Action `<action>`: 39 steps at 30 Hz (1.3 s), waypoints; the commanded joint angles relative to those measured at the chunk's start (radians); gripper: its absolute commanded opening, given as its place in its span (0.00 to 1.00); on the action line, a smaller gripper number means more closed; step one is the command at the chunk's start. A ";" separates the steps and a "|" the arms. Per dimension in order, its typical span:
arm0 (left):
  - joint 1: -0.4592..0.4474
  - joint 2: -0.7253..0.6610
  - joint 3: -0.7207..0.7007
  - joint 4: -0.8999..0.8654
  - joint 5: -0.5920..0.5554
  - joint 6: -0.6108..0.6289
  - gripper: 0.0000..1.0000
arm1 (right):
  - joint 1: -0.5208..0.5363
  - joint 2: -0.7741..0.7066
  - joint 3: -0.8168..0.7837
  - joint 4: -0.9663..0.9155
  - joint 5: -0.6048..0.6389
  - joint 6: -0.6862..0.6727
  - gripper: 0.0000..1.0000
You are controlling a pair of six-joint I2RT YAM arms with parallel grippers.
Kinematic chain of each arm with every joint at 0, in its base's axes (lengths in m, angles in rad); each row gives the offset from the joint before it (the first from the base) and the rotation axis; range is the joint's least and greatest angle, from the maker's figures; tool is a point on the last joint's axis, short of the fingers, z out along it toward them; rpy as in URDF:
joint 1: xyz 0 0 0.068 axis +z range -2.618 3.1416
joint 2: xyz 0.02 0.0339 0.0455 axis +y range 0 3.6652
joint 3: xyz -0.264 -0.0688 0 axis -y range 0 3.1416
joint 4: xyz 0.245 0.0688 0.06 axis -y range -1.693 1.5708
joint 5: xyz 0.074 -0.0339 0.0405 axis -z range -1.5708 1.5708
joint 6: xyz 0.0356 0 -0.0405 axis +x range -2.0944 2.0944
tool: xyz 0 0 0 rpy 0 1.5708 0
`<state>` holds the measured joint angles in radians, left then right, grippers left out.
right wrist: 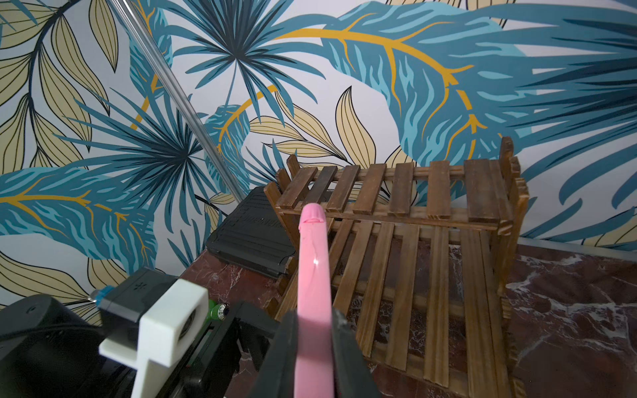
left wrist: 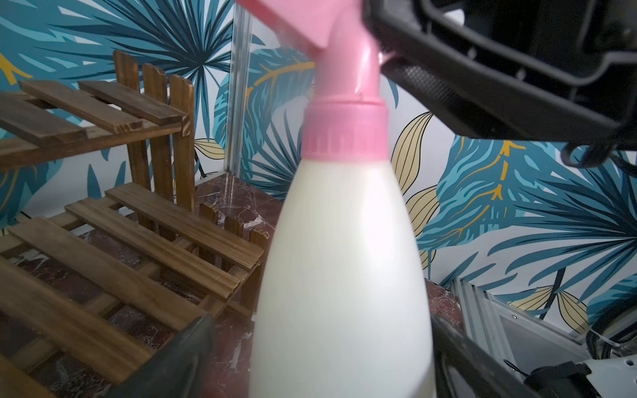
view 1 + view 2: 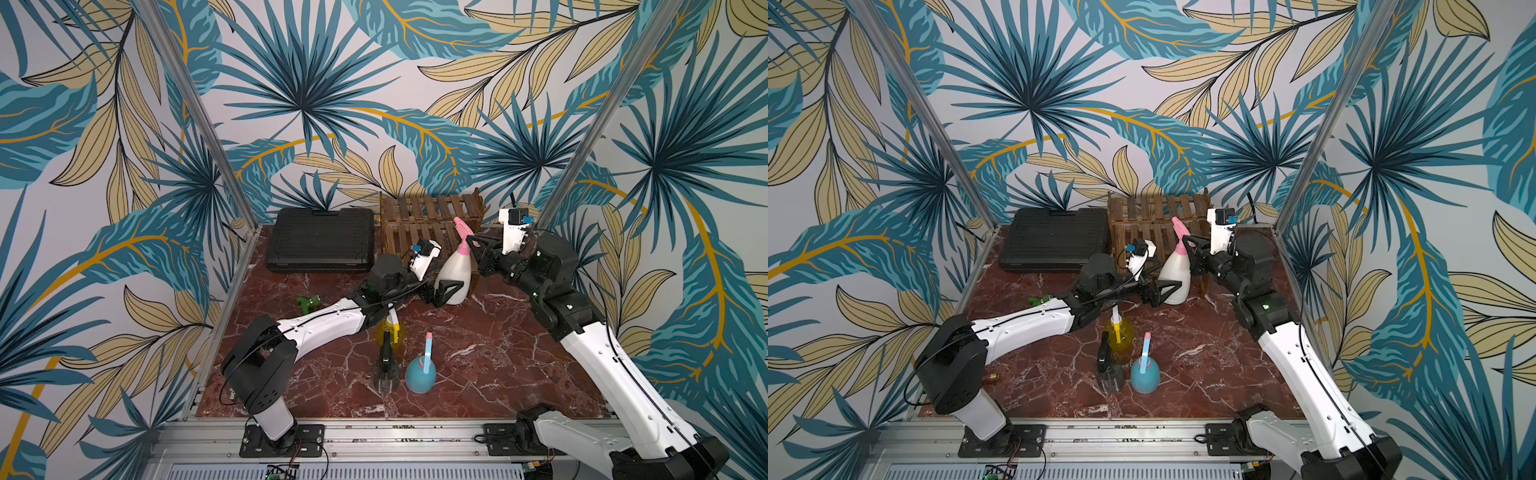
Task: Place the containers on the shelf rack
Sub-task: 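Place the container on the shelf.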
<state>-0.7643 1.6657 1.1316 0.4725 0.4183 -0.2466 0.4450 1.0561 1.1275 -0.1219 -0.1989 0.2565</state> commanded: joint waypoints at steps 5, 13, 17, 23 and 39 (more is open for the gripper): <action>0.024 -0.158 -0.065 -0.005 -0.057 0.069 1.00 | 0.003 -0.103 -0.072 0.081 0.123 -0.067 0.00; 0.147 -0.320 -0.156 -0.106 -0.015 0.077 1.00 | 0.003 -0.145 -0.134 0.156 0.212 -0.068 0.00; 0.207 -0.375 -0.171 -0.216 0.013 0.150 1.00 | 0.003 -0.124 -0.128 0.181 0.239 -0.075 0.00; 0.293 -0.414 -0.218 -0.239 0.094 0.202 1.00 | 0.001 -0.063 -0.079 0.216 0.267 -0.123 0.00; 0.299 -0.416 -0.292 -0.219 0.072 0.326 1.00 | -0.020 0.270 0.320 0.229 0.267 -0.288 0.00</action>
<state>-0.4667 1.2648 0.8551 0.2287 0.4934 0.0582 0.4305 1.2888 1.3857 0.0654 0.0776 0.0128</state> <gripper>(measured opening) 0.999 0.193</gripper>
